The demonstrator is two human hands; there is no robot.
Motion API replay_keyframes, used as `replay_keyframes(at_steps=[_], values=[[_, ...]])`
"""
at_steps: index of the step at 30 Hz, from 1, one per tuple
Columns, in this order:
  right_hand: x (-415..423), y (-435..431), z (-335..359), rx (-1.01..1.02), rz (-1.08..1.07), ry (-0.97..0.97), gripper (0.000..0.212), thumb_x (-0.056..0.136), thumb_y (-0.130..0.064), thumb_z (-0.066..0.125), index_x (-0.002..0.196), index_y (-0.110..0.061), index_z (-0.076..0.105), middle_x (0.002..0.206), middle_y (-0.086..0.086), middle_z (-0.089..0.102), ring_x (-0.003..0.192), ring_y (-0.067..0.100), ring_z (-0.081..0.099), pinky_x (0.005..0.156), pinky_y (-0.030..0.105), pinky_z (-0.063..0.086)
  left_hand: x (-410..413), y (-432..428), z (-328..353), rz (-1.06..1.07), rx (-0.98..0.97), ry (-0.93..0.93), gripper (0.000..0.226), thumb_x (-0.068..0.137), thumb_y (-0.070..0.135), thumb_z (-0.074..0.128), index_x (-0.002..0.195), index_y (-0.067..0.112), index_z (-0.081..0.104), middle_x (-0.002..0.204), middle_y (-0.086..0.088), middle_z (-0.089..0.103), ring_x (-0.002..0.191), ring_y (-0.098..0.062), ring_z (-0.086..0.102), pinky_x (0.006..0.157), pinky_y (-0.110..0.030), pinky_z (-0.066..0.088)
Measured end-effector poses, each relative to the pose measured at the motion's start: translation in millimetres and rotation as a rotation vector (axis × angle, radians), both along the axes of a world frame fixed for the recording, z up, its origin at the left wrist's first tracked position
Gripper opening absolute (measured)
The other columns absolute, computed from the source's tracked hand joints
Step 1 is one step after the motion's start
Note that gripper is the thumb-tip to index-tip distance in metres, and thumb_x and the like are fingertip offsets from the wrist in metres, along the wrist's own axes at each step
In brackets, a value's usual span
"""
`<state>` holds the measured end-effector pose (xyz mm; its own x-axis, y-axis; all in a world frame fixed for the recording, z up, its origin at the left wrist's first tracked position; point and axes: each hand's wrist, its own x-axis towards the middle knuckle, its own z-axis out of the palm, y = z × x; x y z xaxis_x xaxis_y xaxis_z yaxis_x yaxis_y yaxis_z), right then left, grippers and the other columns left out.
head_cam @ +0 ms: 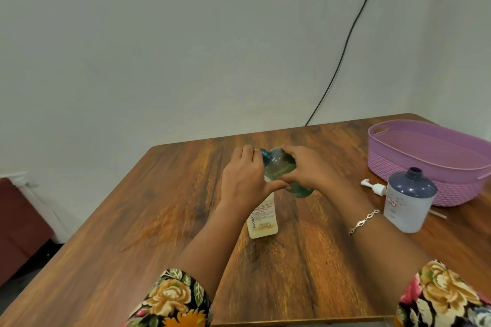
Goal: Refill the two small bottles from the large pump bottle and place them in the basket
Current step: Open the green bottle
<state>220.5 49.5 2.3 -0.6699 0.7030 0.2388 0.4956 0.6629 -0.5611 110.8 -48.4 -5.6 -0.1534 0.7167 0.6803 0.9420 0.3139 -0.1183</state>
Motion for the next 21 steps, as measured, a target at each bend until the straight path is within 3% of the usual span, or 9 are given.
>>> replay_keyframes(at_steps=[5,11,17,21], values=[[-0.1,-0.2,-3.5,-0.011,0.001,-0.025,0.067,0.067,-0.021,0.077,0.127,-0.02,0.047,0.119,0.002,0.055,0.103,0.017,0.05,0.077,0.024,0.038,3.6,0.2,-5.9,0.021,0.021,-0.02,0.079,0.054,0.078,0.063,0.087,0.006,0.068,0.081,-0.004,0.062,0.075,-0.017,0.057,0.054,-0.022,0.045],[2.9,-0.1,8.9,0.046,0.018,-0.016,0.067,0.066,-0.026,0.078,0.126,-0.019,0.049,0.117,0.001,0.056,0.101,0.016,0.05,0.077,0.025,0.041,-1.1,2.2,4.5,-0.013,-0.002,-0.034,0.084,0.063,0.079,0.054,0.108,0.009,0.06,0.1,-0.003,0.057,0.09,-0.015,0.049,0.063,-0.02,0.033],[-0.7,3.0,3.6,0.043,0.011,-0.074,0.065,0.065,-0.023,0.079,0.123,-0.018,0.05,0.116,0.003,0.057,0.099,0.016,0.05,0.078,0.025,0.04,4.3,2.9,-3.7,0.018,0.054,-0.014,0.078,0.048,0.077,0.069,0.079,0.005,0.065,0.074,-0.005,0.059,0.068,-0.017,0.056,0.049,-0.022,0.041],[0.2,3.0,1.3,0.015,0.023,-0.065,0.069,0.066,-0.021,0.078,0.127,-0.018,0.047,0.12,0.003,0.055,0.105,0.018,0.051,0.079,0.024,0.039,6.0,1.0,-6.2,0.017,0.068,-0.042,0.077,0.051,0.076,0.067,0.084,0.006,0.066,0.078,-0.004,0.059,0.071,-0.017,0.055,0.051,-0.022,0.044]])
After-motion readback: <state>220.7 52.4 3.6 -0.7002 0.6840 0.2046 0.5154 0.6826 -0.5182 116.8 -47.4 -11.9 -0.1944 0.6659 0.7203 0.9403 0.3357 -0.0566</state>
